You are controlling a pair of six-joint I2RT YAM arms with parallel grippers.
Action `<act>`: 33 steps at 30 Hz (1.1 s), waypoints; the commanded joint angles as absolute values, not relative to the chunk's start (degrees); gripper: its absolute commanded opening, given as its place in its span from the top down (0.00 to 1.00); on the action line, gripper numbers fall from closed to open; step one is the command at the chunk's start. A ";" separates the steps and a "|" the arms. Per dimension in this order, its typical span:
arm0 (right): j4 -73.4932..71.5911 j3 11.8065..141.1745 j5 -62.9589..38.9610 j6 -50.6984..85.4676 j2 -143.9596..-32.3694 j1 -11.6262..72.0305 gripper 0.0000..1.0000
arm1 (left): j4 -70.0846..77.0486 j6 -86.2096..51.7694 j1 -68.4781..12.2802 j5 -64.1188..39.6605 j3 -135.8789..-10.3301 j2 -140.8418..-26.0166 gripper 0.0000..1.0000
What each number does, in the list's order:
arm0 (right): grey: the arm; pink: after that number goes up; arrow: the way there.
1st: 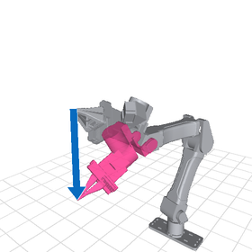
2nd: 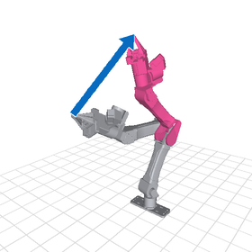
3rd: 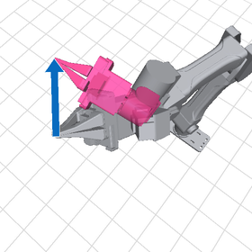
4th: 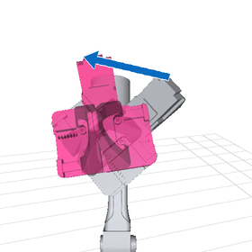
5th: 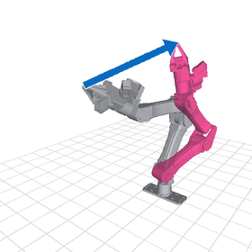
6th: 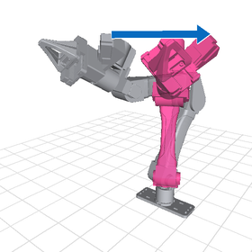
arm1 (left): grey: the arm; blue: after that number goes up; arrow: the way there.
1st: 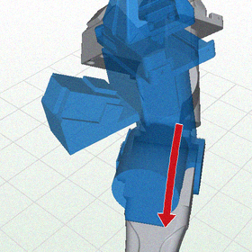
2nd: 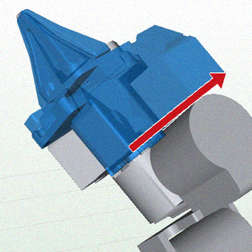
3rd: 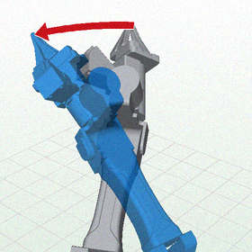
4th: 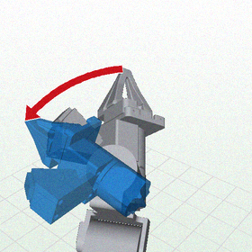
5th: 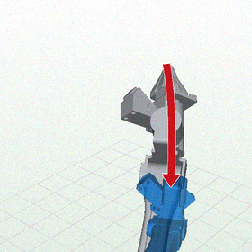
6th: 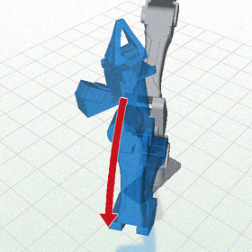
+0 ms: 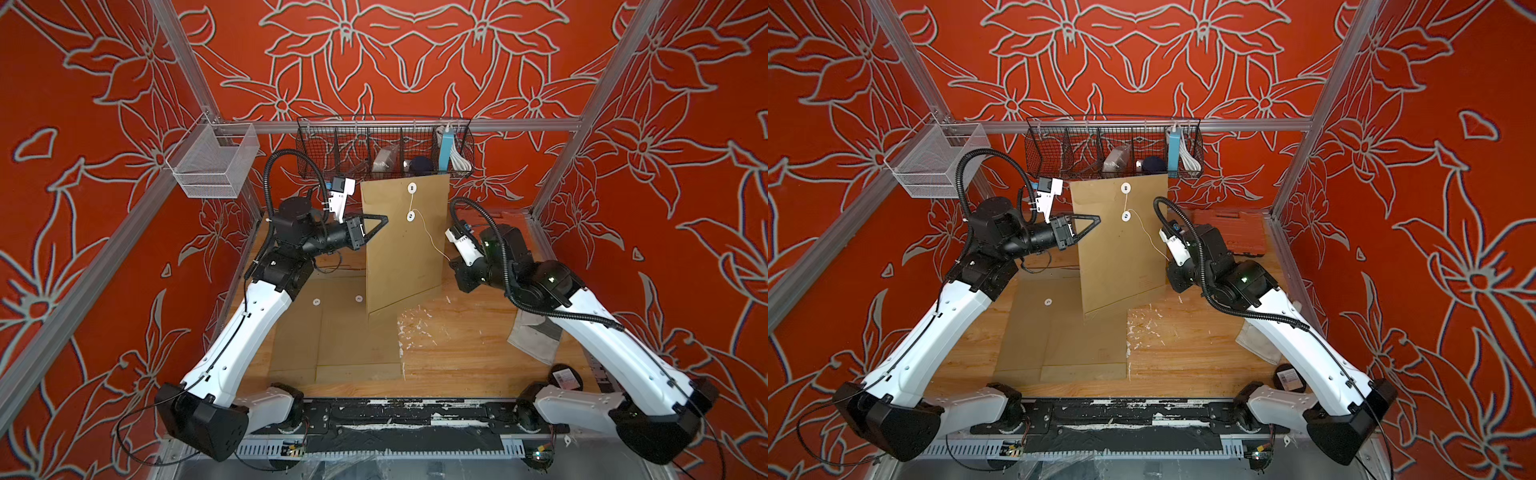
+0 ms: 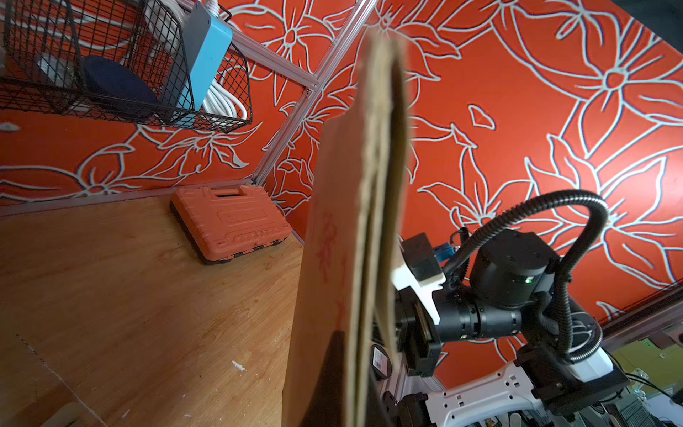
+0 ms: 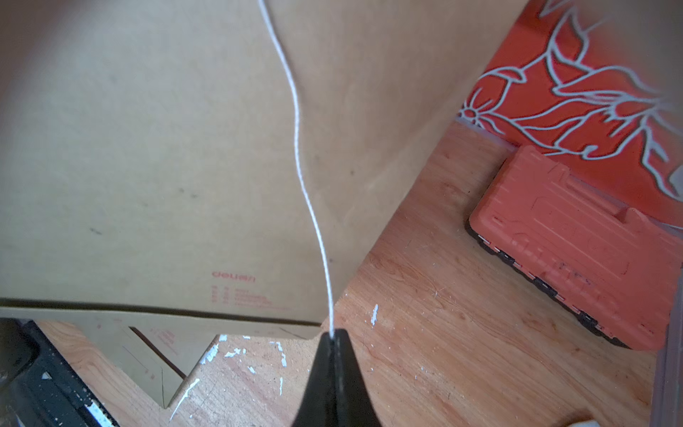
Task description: Open the file bag
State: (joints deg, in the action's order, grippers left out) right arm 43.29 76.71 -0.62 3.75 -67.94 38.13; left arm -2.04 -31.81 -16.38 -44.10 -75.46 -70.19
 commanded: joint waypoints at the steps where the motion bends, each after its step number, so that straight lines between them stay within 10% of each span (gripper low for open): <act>1: 44.50 74.62 0.70 2.35 -66.32 37.97 1.00 | -0.52 -31.89 -15.75 -45.00 -77.51 -69.70 1.00; 33: 49.20 72.86 -11.75 -4.51 -68.81 39.26 1.00 | -0.97 -32.09 -15.38 -42.55 -78.05 -69.53 1.00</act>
